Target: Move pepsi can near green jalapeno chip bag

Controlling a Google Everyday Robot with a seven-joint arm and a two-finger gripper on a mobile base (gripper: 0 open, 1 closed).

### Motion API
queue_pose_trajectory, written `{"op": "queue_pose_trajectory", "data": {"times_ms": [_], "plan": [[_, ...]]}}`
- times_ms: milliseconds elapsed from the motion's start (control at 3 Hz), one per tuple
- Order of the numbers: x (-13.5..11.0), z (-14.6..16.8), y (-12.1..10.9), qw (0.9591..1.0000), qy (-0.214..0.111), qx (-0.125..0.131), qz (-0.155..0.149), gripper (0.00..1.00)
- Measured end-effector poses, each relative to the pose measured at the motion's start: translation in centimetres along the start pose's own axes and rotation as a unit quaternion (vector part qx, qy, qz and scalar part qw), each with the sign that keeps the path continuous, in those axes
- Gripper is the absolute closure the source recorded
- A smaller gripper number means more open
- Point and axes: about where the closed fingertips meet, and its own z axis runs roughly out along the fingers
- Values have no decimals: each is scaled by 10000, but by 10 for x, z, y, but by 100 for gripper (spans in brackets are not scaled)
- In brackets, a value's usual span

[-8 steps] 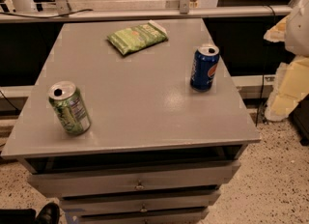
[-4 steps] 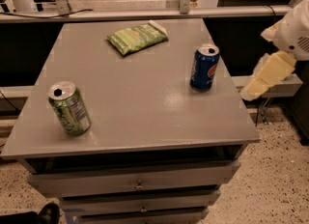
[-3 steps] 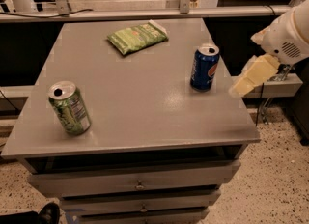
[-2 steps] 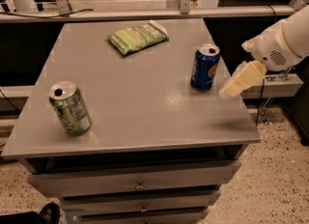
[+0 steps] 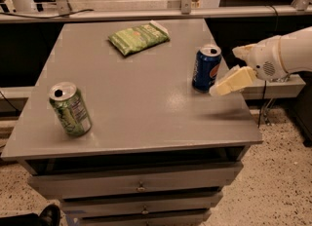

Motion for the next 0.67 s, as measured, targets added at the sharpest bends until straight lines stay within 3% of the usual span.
{"op": "queue_pose_trajectory", "data": {"times_ms": [333,667], "plan": [[-16,17,1,9976,-658,-146,147,0],[-27,30,5,9934,-1093,-272,237,18]]}}
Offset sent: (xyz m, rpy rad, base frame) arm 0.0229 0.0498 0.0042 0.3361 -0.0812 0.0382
